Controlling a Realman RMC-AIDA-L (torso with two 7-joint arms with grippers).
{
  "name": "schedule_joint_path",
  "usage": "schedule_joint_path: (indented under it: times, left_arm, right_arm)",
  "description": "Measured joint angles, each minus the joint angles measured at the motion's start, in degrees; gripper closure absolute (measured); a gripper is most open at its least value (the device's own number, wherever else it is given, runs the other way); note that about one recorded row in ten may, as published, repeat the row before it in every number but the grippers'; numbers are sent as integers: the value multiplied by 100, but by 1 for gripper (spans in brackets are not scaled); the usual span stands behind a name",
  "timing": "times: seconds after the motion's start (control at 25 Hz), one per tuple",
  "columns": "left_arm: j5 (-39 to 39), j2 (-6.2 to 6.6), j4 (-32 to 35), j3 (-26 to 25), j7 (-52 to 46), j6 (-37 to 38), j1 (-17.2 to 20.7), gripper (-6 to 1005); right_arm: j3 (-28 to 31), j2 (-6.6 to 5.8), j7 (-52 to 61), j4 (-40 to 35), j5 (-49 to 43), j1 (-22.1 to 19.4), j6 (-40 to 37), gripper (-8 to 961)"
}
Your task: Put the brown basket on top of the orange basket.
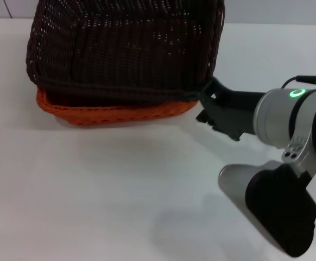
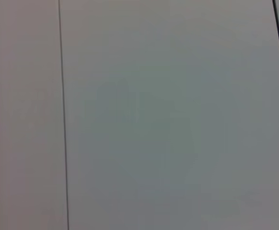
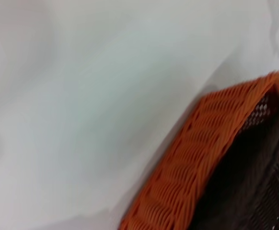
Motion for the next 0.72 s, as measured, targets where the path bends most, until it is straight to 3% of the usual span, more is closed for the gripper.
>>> schedule_joint_path:
  times: [0.28,0.32,0.4,0.48,0.52,0.56,0.6,0.68,0.72]
  left_arm:
    - [-2,10,4,66,14,23,24,155]
    - [-2,10,4,66,14,23,24,155]
    - [-4,11,13,66,15,27,35,155]
    - [-3,17,11,61,-22,31,45,155]
    - [-3,17,11,61,-22,31,45,155]
    - [-3,17,11,61,-22,31,45,155]
    - [-5,19,4,59,-25,32,40,155]
    - [-3,19,-5,36,-24,21,25,155]
    - [-3,19,-5,36,-24,21,25,155]
  right_arm:
    - [-250,24,395,-19,18,74,361,496]
    - [-175,142,1023,182,0,64,1124,496]
    - [-105,210,1322,280,-18,48,1514,496]
    - [215,483,2031,624,-32,-75,2600,495]
    - [430,636,2678,933,59,-223,3530,495]
    - [480,653,3067,1082,168,-304,4036,495]
    - [480,653,3067,1082,168,-304,4036,495]
    - [477,623,3908,1337,491,-477,5038,486]
    - [457,608,4500,1561,829,-694,5909,478]
